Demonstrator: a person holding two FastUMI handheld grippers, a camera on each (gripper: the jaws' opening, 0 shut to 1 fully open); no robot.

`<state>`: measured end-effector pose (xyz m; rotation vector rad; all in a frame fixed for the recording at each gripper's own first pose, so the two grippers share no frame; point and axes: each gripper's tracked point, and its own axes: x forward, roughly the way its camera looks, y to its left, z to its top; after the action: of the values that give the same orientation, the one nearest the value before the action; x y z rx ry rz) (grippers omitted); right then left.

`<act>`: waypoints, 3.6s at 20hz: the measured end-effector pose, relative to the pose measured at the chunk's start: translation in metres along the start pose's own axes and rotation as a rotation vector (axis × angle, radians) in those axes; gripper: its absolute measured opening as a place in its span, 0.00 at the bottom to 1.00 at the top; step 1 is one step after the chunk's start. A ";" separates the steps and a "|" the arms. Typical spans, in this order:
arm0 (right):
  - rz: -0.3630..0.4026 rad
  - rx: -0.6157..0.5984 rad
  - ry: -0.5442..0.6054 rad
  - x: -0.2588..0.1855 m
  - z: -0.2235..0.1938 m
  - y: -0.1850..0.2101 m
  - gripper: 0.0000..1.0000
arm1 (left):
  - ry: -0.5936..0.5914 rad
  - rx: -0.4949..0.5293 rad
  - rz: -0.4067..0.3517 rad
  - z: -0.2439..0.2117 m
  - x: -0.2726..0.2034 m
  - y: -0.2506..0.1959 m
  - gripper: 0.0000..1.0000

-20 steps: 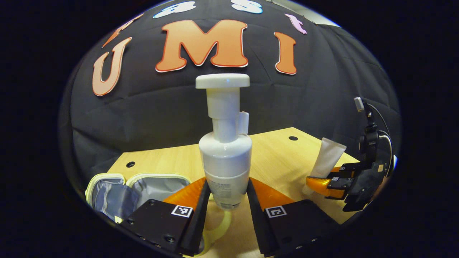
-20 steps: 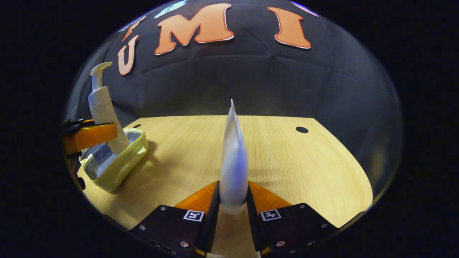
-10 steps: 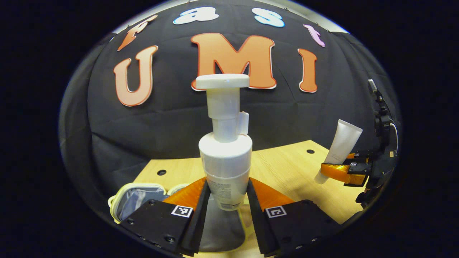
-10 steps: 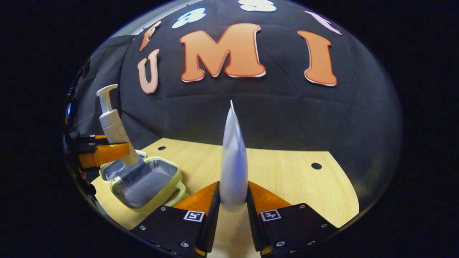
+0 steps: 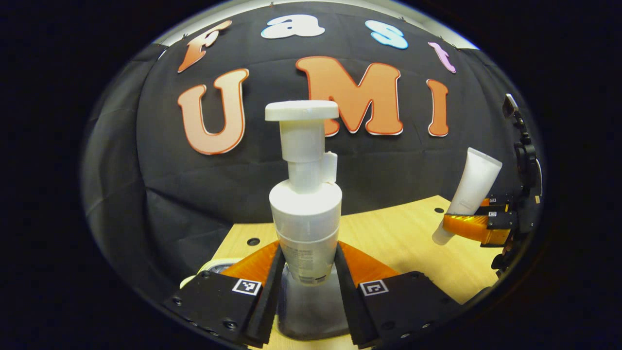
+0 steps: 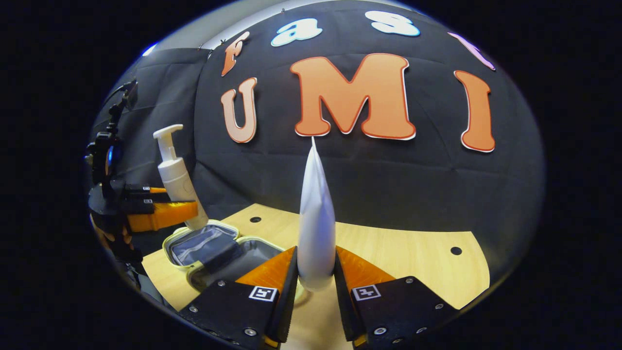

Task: First open the suitcase, pack the skin care products into it, and then close the suitcase.

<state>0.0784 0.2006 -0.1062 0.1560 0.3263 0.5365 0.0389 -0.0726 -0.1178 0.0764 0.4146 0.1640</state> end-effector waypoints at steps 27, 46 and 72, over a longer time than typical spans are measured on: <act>0.001 0.121 0.242 0.053 -0.092 0.085 0.42 | 0.845 -0.009 -0.109 -0.241 0.068 0.009 0.60; 0.099 0.225 0.515 0.096 -0.159 0.126 0.42 | 0.410 -0.103 0.095 -0.137 0.031 0.085 0.82; -0.119 0.404 0.751 0.095 -0.196 0.123 0.43 | 0.395 -0.575 0.484 -0.186 -0.082 0.382 0.89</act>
<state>0.0296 0.3669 -0.2867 0.3214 1.1717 0.3889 -0.1653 0.2966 -0.2146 -0.4329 0.7244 0.7766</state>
